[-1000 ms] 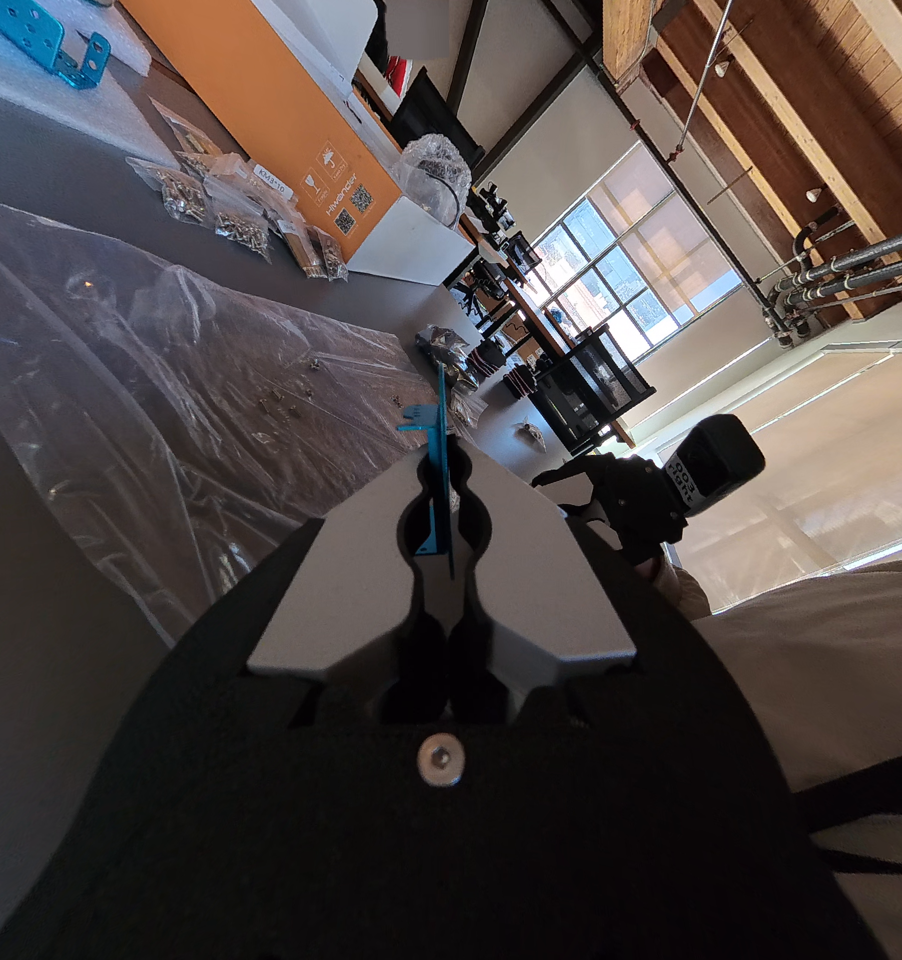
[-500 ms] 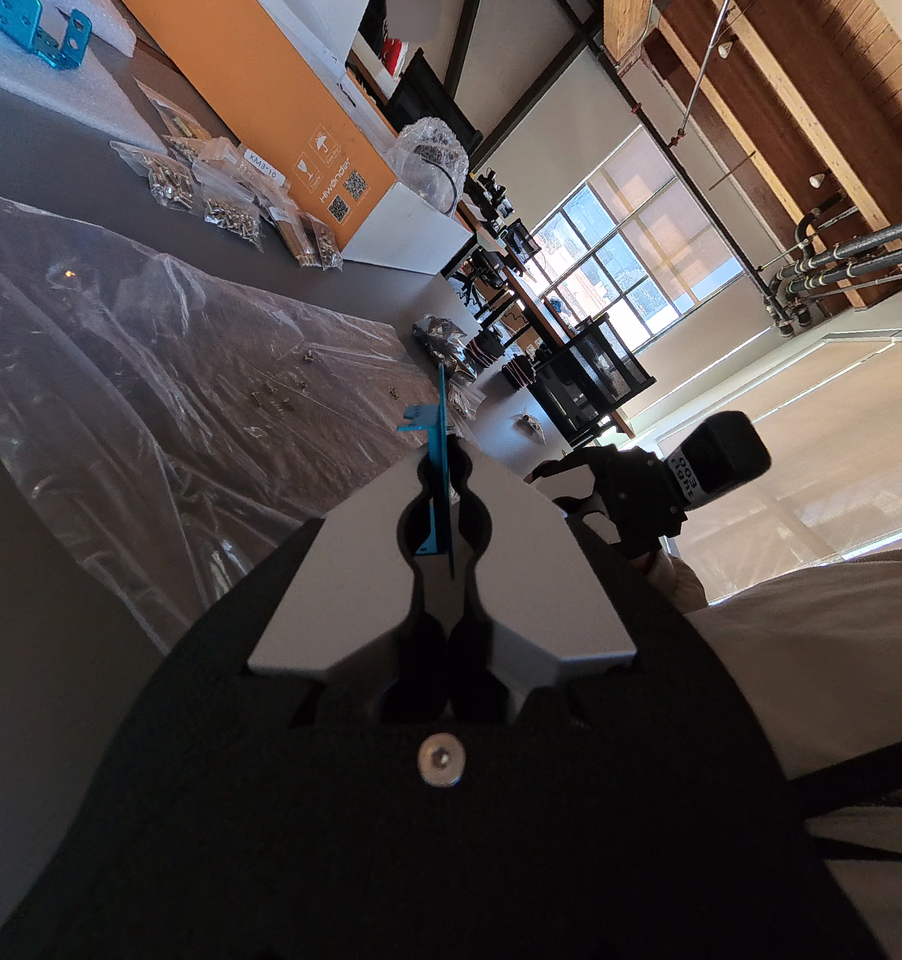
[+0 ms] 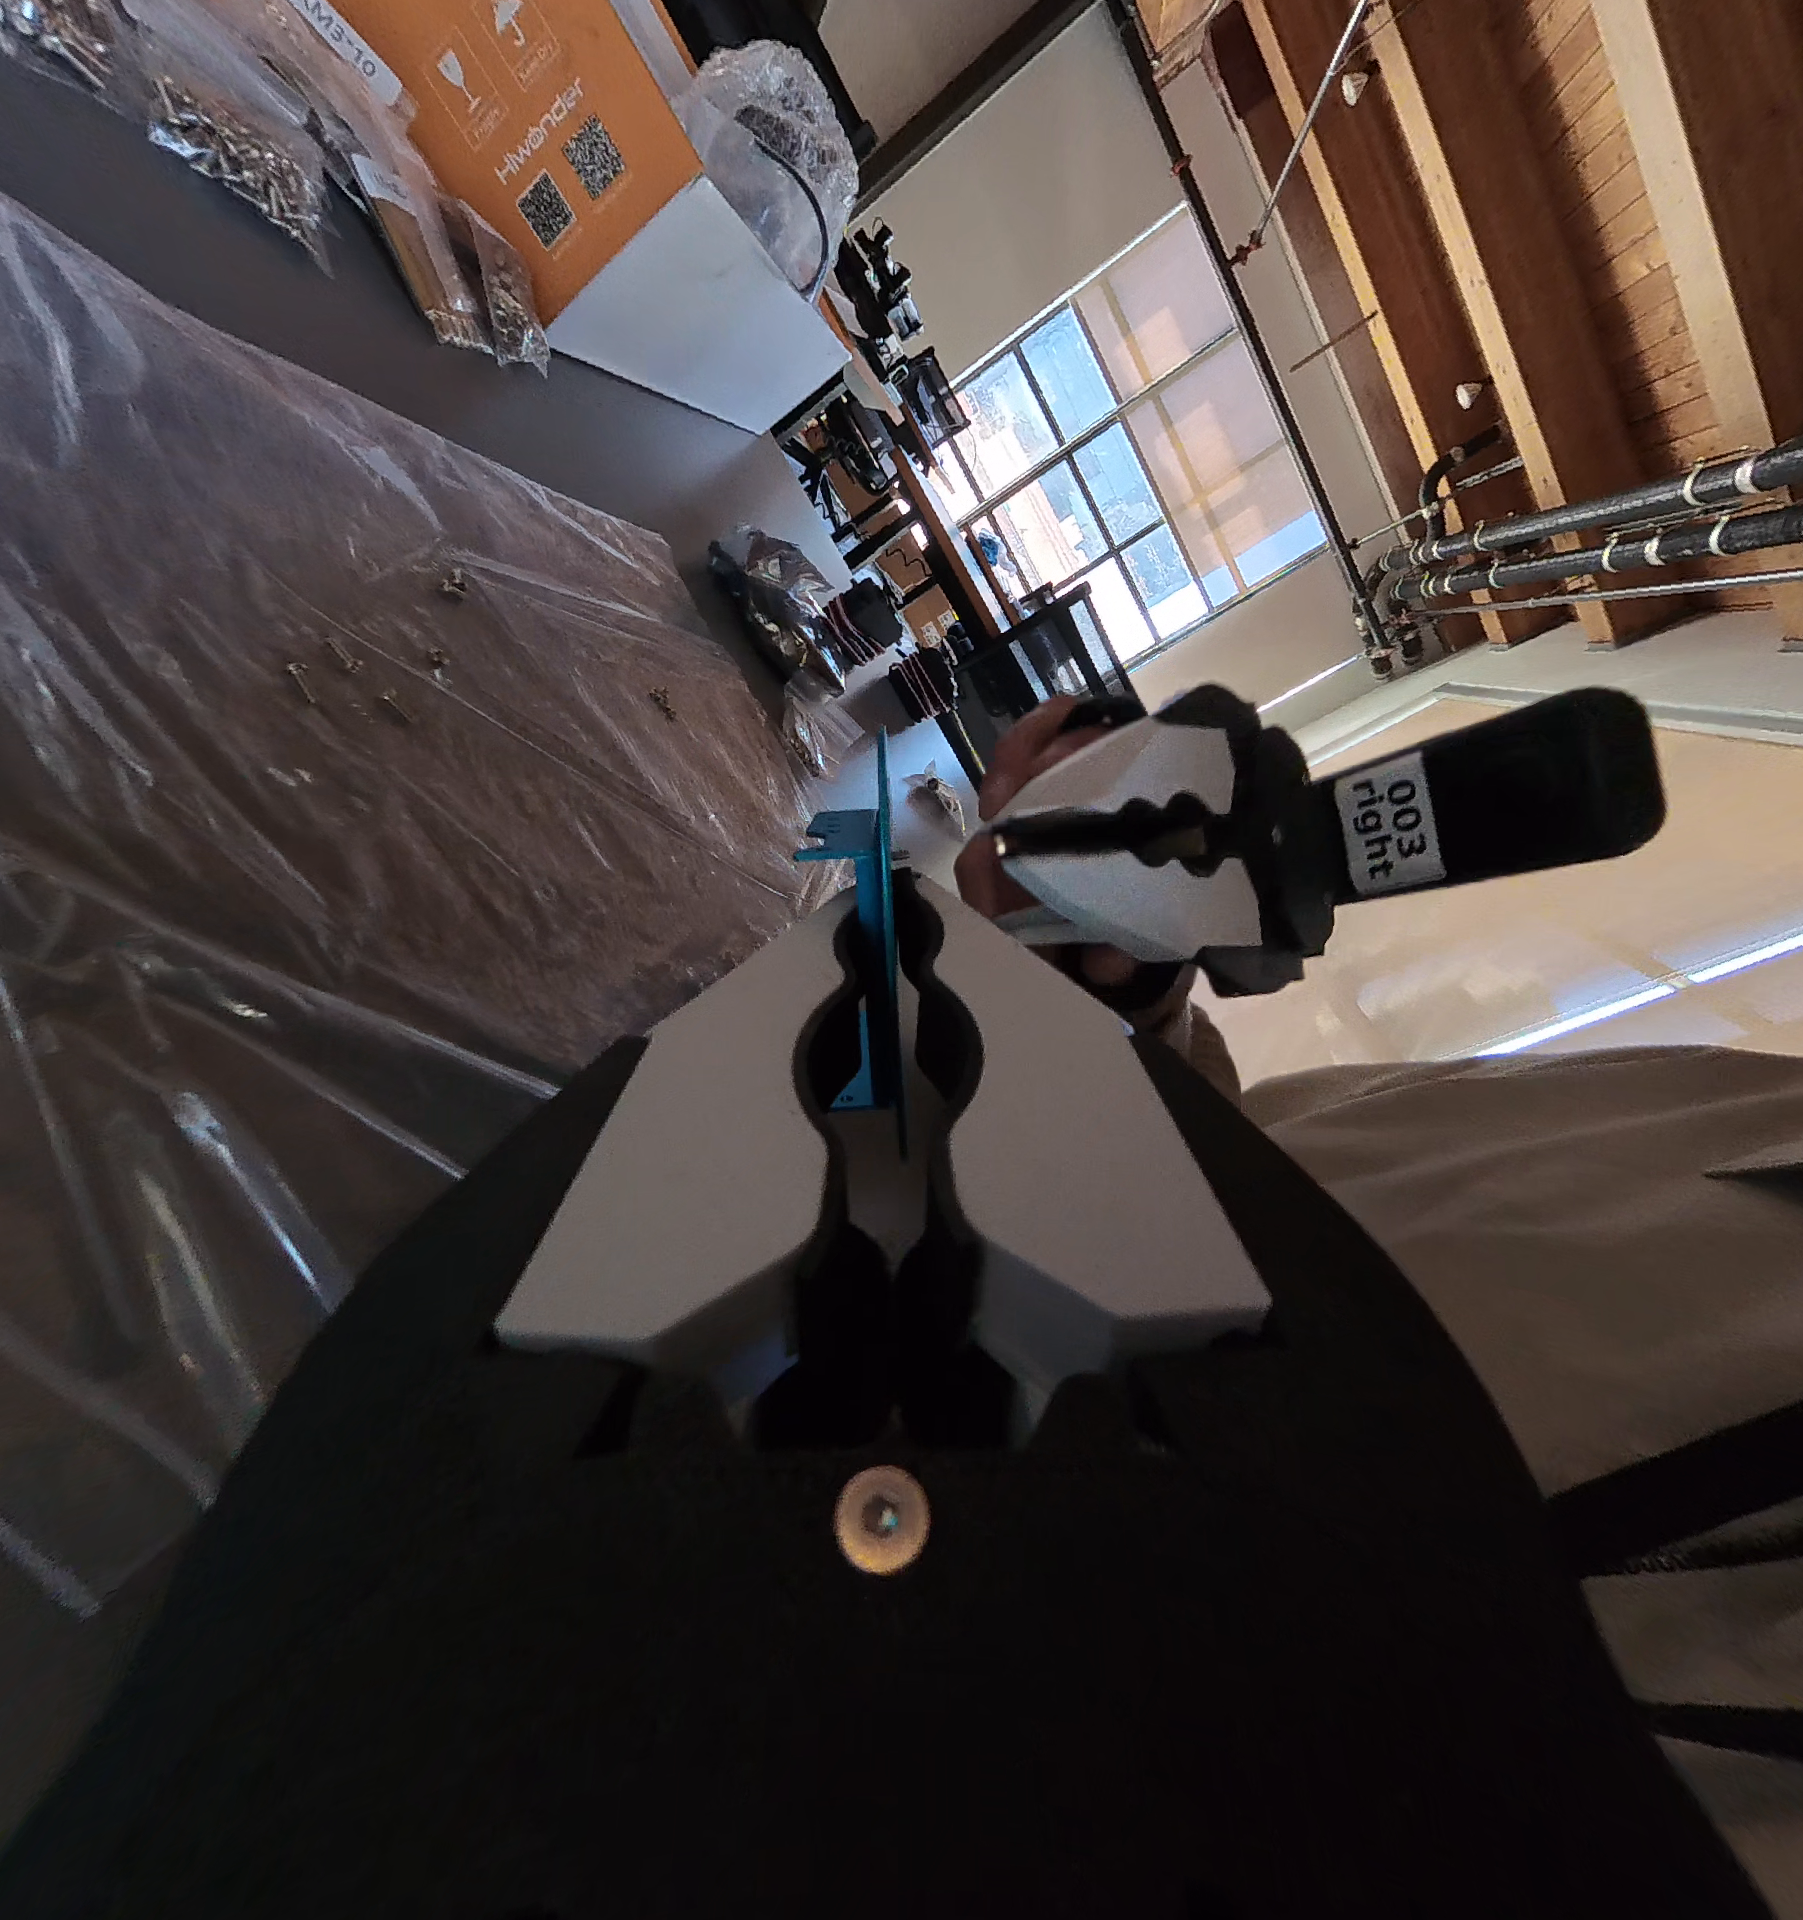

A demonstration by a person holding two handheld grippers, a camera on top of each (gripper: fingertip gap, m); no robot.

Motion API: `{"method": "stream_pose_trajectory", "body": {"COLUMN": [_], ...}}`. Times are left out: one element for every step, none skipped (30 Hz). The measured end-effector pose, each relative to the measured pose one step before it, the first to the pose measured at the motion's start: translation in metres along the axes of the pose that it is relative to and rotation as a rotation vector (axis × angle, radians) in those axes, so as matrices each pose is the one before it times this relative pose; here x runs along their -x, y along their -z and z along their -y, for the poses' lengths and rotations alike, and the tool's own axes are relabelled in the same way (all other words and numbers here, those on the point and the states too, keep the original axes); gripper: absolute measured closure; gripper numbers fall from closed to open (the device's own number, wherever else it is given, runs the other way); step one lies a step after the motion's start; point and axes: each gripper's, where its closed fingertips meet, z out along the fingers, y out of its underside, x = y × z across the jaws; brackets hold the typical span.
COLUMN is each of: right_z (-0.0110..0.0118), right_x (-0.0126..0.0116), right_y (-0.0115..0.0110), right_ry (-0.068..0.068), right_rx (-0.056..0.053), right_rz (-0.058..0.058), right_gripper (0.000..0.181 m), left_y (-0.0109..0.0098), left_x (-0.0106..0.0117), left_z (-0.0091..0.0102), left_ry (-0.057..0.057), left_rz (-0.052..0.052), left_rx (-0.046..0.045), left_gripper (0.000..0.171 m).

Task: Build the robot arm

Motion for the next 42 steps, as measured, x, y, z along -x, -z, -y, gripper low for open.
{"method": "stream_pose_trajectory", "body": {"right_z": [0.00445, 0.00260, 0.00166, 0.00000, -0.00030, -0.00049, -0.00033, -0.00016, -0.00012, -0.00052, -0.00038, 0.00034, 0.00009, 0.00004, 0.00053, 0.00058, 0.00045, 0.00043, -0.00026, -0.00021, -0.00026, -0.00032, 0.00016, 0.00026, -0.00049, -0.00081, -0.00023, -0.00038, -0.00020, 0.00047, 0.00022, -0.00006, 0.00022, 0.00092, 0.00090, -0.00014, 0.00033, 0.00046, -0.00043, -0.00034, 0.00057, 0.00035], "right_x": [-0.00144, -0.00053, -0.00057, 0.00069, 0.00041, 0.00071, 0.00100, 0.00066, 0.00042, 0.00006, 0.00006, -0.00003, -0.00005, 0.00025, 0.00005, -0.00095, 0.00032, 0.00084, -0.00023, -0.00017, -0.00024, -0.00013, -0.00005, -0.00007, -0.00045, -0.00040, -0.00021, 0.00000, 0.00006, -0.00010, -0.00005, -0.00009, 0.00024, 0.00041, 0.00039, 0.00046, 0.00140, -0.00004, -0.00073, -0.00026, 0.00081, 0.00043], "right_y": [-0.00493, -0.00479, -0.00448, -0.00428, -0.00350, -0.00280, -0.00202, -0.00134, -0.00086, -0.00067, -0.00054, -0.00024, -0.00021, -0.00018, 0.00000, -0.00021, -0.00038, -0.00061, -0.00062, -0.00028, 0.00003, -0.00005, 0.00000, 0.00014, -0.00016, -0.00012, 0.00012, 0.00000, -0.00019, -0.00004, -0.00011, -0.00042, -0.00033, -0.00009, -0.00024, -0.00056, -0.00012, -0.00006, -0.00029, -0.00018, 0.00032, 0.00026], "right_ry": [0.0147, 0.0100, 0.0074, 0.0057, 0.0014, -0.0042, -0.0086, -0.0101, -0.0101, -0.0085, -0.0078, -0.0073, -0.0078, -0.0063, -0.0027, 0.0015, 0.0020, -0.0045, -0.0082, -0.0037, 0.0000, -0.0033, -0.0040, -0.0009, -0.0002, -0.0014, -0.0002, -0.0016, -0.0043, -0.0026, -0.0012, -0.0034, -0.0056, -0.0059, -0.0053, -0.0015, 0.0058, 0.0046, -0.0004, -0.0031, -0.0013, -0.0044], "right_rx": [-0.0042, 0.0014, 0.0009, 0.0059, 0.0037, 0.0016, -0.0010, -0.0030, -0.0028, -0.0002, 0.0002, -0.0034, -0.0005, 0.0012, -0.0009, 0.0013, 0.0023, 0.0025, 0.0066, 0.0055, 0.0053, 0.0062, 0.0037, 0.0019, 0.0053, 0.0071, 0.0028, 0.0024, 0.0014, -0.0035, -0.0037, -0.0008, -0.0017, -0.0051, -0.0039, 0.0029, -0.0001, 0.0015, 0.0065, 0.0049, -0.0031, -0.0019], "right_rz": [0.0156, 0.0183, 0.0139, 0.0180, 0.0139, 0.0161, 0.0166, 0.0132, 0.0103, 0.0069, 0.0076, 0.0071, 0.0084, 0.0107, 0.0073, -0.0002, 0.0089, 0.0141, 0.0108, 0.0110, 0.0096, 0.0097, 0.0098, 0.0066, 0.0042, 0.0046, 0.0043, 0.0066, 0.0076, 0.0057, 0.0052, 0.0068, 0.0092, 0.0091, 0.0084, 0.0071, 0.0100, 0.0010, -0.0009, 0.0026, 0.0079, 0.0056], "right_gripper": [0.179, 0.179, 0.179, 0.179, 0.179, 0.179, 0.180, 0.179, 0.180, 0.180, 0.179, 0.179, 0.180, 0.180, 0.180, 0.180, 0.180, 0.180, 0.180, 0.180, 0.179, 0.180, 0.180, 0.180, 0.180, 0.179, 0.179, 0.179, 0.179, 0.180, 0.180, 0.179, 0.180, 0.179, 0.179, 0.179, 0.179, 0.179, 0.179, 0.179, 0.179, 0.179], "left_y": [0.00040, 0.00068, 0.00066, 0.00073, 0.00058, 0.00046, 0.00035, 0.00053, 0.00053, 0.00041, 0.00027, 0.00027, 0.00000, -0.00007, -0.00027, -0.00039, -0.00044, -0.00021, 0.00003, 0.00016, -0.00005, 0.00014, 0.00012, 0.00021, 0.00038, 0.00052, 0.00042, 0.00022, -0.00001, 0.00007, 0.00007, -0.00006, -0.00018, -0.00021, -0.00021, -0.00015, -0.00002, 0.00004, 0.00014, 0.00011, 0.00013, 0.00013], "left_x": [-0.00003, -0.00034, -0.00040, -0.00031, -0.00023, -0.00033, -0.00038, -0.00033, -0.00040, -0.00026, 0.00007, 0.00007, 0.00003, 0.00004, -0.00027, -0.00060, -0.00050, -0.00003, 0.00039, 0.00024, 0.00015, 0.00016, -0.00001, -0.00006, 0.00045, 0.00034, 0.00007, 0.00007, 0.00013, -0.00011, -0.00001, 0.00015, 0.00006, -0.00043, -0.00022, 0.00025, 0.00016, -0.00013, 0.00012, 0.00005, -0.00037, -0.00034], "left_z": [0.00032, 0.00045, 0.00038, 0.00027, 0.00026, 0.00016, 0.00032, 0.00043, 0.00042, 0.00024, 0.00019, 0.00021, 0.00016, -0.00009, -0.00034, -0.00055, -0.00073, -0.00033, -0.00004, 0.00031, 0.00020, 0.00032, 0.00021, 0.00044, 0.00055, 0.00057, 0.00047, 0.00030, 0.00002, 0.00020, 0.00011, -0.00004, -0.00024, -0.00025, -0.00023, -0.00026, -0.00021, 0.00010, 0.00002, -0.00006, 0.00009, 0.00014], "left_ry": [0.0018, 0.0042, 0.0055, 0.0031, 0.0004, 0.0011, 0.0037, 0.0067, 0.0086, 0.0095, 0.0082, 0.0045, 0.0036, 0.0035, 0.0011, 0.0005, 0.0023, 0.0028, 0.0026, 0.0026, 0.0030, 0.0023, 0.0006, 0.0008, 0.0028, 0.0037, 0.0027, 0.0012, 0.0000, -0.0005, 0.0007, 0.0013, -0.0004, -0.0021, -0.0011, 0.0013, 0.0008, -0.0015, -0.0016, -0.0009, -0.0011, -0.0011], "left_rz": [-0.0018, -0.0051, -0.0061, -0.0040, -0.0025, -0.0031, -0.0045, -0.0062, -0.0073, -0.0064, -0.0040, -0.0027, -0.0019, -0.0018, -0.0027, -0.0044, -0.0040, -0.0015, 0.0009, -0.0002, -0.0009, 0.0000, -0.0007, -0.0009, 0.0012, 0.0006, -0.0016, -0.0001, 0.0009, -0.0007, -0.0007, 0.0008, 0.0002, -0.0016, -0.0012, 0.0014, 0.0009, -0.0001, 0.0020, 0.0009, -0.0021, -0.0013], "left_rx": [-0.00130, -0.00281, -0.00306, -0.00230, -0.00162, -0.00192, -0.00200, -0.00237, -0.00237, -0.00139, -0.00058, -0.00051, -0.00010, 0.00172, 0.00328, 0.00294, 0.00354, 0.00254, 0.00017, -0.00072, -0.00093, -0.00106, -0.00118, -0.00284, -0.00338, -0.00283, -0.00274, -0.00119, -0.00016, -0.00044, -0.00047, 0.00057, 0.00169, 0.00147, 0.00133, 0.00212, 0.00115, -0.00071, -0.00076, 0.00015, -0.00093, -0.00092], "left_gripper": [0.171, 0.171, 0.171, 0.171, 0.171, 0.171, 0.171, 0.171, 0.171, 0.171, 0.171, 0.171, 0.171, 0.171, 0.171, 0.171, 0.171, 0.171, 0.171, 0.171, 0.171, 0.171, 0.171, 0.171, 0.171, 0.171, 0.171, 0.171, 0.171, 0.171, 0.171, 0.171, 0.171, 0.170, 0.170, 0.171, 0.171, 0.171, 0.171, 0.171, 0.171, 0.171]}}
